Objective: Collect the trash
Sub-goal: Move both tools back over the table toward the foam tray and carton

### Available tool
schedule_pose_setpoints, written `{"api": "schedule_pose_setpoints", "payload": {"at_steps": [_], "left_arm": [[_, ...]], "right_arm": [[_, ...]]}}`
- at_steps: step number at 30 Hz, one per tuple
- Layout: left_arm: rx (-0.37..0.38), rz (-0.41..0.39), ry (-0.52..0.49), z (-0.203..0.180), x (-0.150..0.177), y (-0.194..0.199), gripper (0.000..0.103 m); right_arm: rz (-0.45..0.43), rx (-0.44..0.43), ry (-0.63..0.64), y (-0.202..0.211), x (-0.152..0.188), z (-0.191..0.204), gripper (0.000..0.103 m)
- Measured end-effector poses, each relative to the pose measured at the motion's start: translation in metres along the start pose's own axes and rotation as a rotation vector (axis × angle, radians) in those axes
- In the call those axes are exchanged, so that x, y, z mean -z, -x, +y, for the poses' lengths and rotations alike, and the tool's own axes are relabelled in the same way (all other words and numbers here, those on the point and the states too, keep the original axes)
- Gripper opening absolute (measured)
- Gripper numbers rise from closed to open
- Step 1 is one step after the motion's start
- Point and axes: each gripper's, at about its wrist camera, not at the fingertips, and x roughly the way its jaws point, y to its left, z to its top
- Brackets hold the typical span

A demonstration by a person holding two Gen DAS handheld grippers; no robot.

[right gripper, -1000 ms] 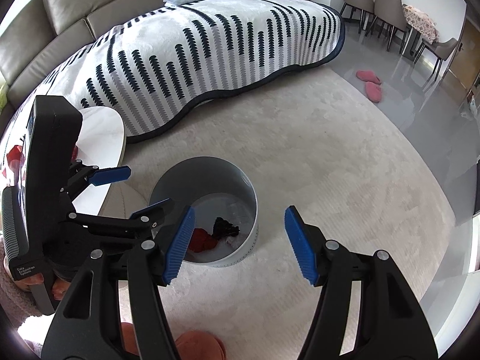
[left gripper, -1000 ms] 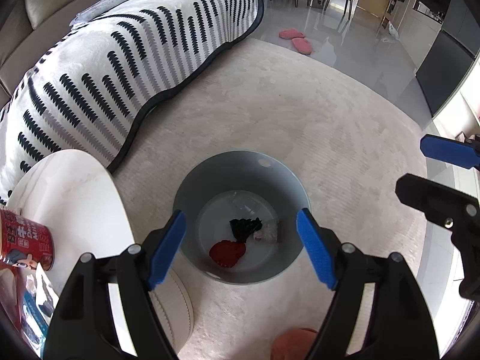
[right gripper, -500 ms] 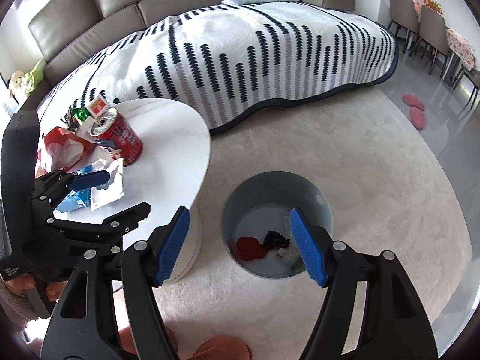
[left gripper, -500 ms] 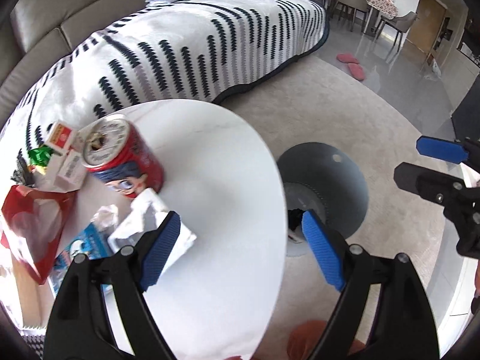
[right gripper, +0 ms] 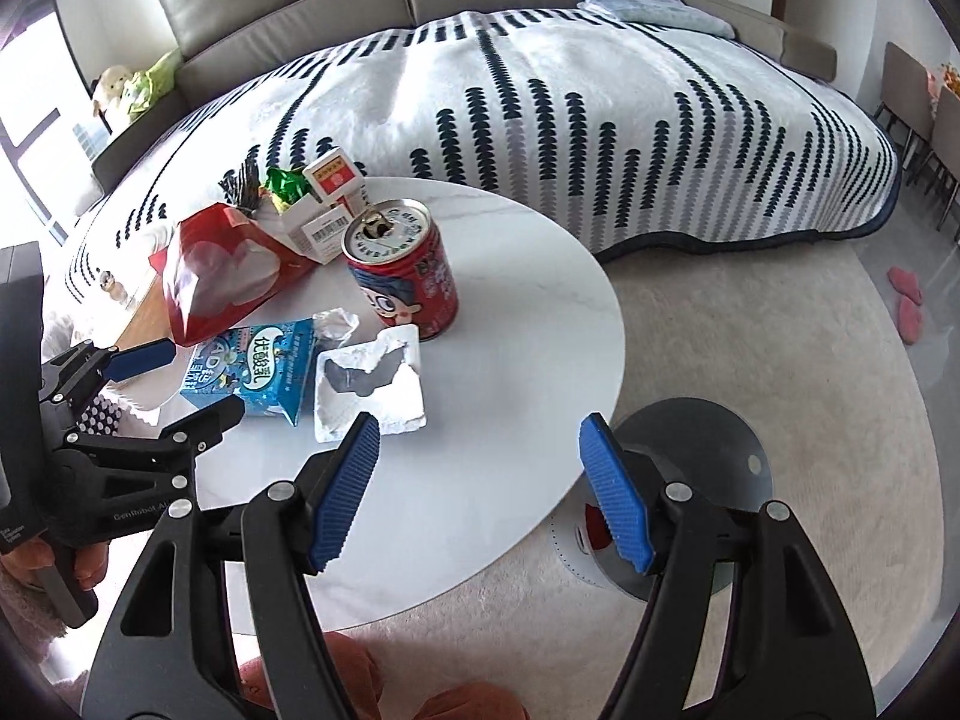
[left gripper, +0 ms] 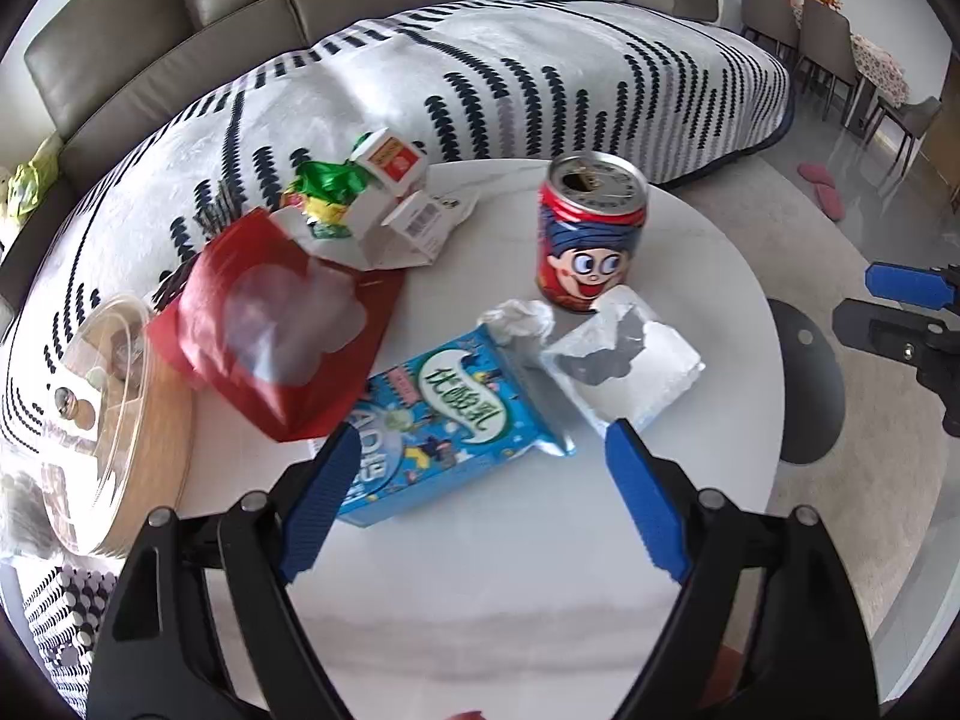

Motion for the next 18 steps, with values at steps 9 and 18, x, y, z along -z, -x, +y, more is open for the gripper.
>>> {"api": "schedule_pose_setpoints", "payload": {"at_steps": [9,18], "left_arm": [[-0.004,0.018,0.063,0.044,0.023,-0.003,0.083],[0.056,-0.015,-0.074,0.025,0.015,-0.004,0.083]], "right_arm": [[0.026,-0.026,0.056,-0.012,-0.005,0.034,0.067],[0.044,-0.025,0.068,-0.019,-0.006,0.045,0.067]]}}
